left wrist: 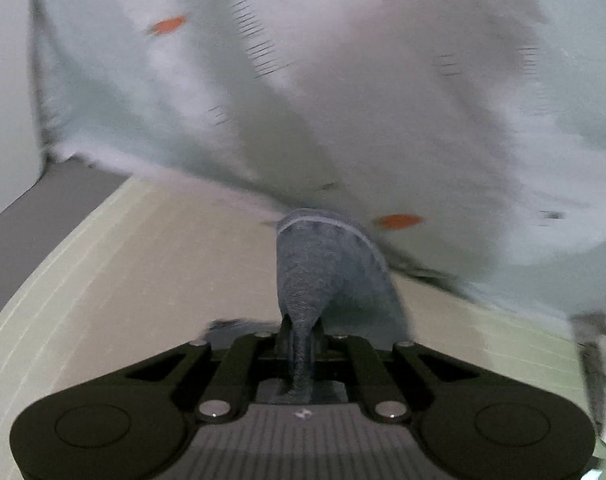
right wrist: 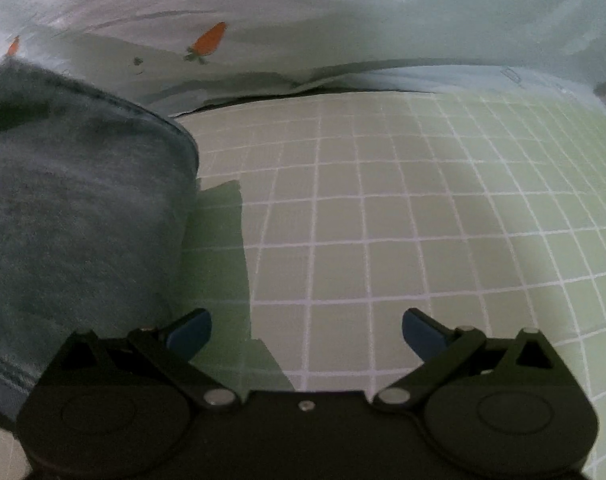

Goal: Fold clothes

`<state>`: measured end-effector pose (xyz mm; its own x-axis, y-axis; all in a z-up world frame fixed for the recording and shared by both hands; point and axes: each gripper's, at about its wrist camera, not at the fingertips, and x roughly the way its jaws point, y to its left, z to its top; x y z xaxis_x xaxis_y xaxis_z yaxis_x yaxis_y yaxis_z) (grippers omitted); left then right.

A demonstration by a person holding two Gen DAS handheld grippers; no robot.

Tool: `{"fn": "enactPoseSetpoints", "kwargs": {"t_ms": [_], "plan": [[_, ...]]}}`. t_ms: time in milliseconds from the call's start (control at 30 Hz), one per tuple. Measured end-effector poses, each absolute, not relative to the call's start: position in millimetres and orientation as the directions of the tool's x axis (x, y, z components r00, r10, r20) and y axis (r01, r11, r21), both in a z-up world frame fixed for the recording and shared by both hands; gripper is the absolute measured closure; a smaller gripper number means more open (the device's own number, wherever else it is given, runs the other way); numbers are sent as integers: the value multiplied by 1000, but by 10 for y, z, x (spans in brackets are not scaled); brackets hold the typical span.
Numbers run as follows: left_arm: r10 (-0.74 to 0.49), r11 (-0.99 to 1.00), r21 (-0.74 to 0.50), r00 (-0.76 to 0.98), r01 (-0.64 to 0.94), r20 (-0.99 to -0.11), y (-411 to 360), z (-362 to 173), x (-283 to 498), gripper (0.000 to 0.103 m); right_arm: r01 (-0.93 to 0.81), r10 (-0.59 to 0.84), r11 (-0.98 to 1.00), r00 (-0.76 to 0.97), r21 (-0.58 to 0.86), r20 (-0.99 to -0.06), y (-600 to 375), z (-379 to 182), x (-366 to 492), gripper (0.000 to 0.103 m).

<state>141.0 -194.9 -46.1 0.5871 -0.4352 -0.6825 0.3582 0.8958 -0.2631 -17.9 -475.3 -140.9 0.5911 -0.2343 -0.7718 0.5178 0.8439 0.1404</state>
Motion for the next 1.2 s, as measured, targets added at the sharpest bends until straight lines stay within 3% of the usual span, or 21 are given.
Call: {"fn": "enactPoseSetpoints", "kwargs": {"t_ms": [100,167,233,333,367,600,733,1067,1200], "plan": [[-406,911,-277,548,306,-731,-1774,-791,1476,83,502,-233,857,578,115,-782,-4691,-1423,-126,0],[-395,917,-290,516,275,-760,-1659,-999,1504,82,498,-243,862,565,90,-789,-4657,-1427,-97,0],[-384,922,-301,482,243,-787,-1543,-1206,1532,64,503,-260,861,560,74,-787,-4646,-1395,-74,0],[-392,919,-326,443,221,-806,-1394,-1434,1546,25,518,-286,853,570,68,-770,-4647,-1318,-26,0],[-409,911,-330,449,246,-795,-1397,-1401,1523,19,526,-289,847,581,80,-761,-4660,-1291,1,0],[-358,912,-210,433,352,-827,-1594,-1414,1558,15,568,-313,811,624,140,-716,-4685,-1084,265,0],[-360,906,-218,392,362,-846,-1642,-1521,1668,15,515,-245,828,691,224,-680,-4654,-976,338,0],[-385,881,-238,326,410,-864,-1709,-1721,1911,1,398,-101,885,672,242,-734,-4450,-1258,739,0],[-404,861,-239,317,449,-858,-1717,-1743,1970,0,389,-55,876,668,285,-742,-4467,-1355,861,0]]}}
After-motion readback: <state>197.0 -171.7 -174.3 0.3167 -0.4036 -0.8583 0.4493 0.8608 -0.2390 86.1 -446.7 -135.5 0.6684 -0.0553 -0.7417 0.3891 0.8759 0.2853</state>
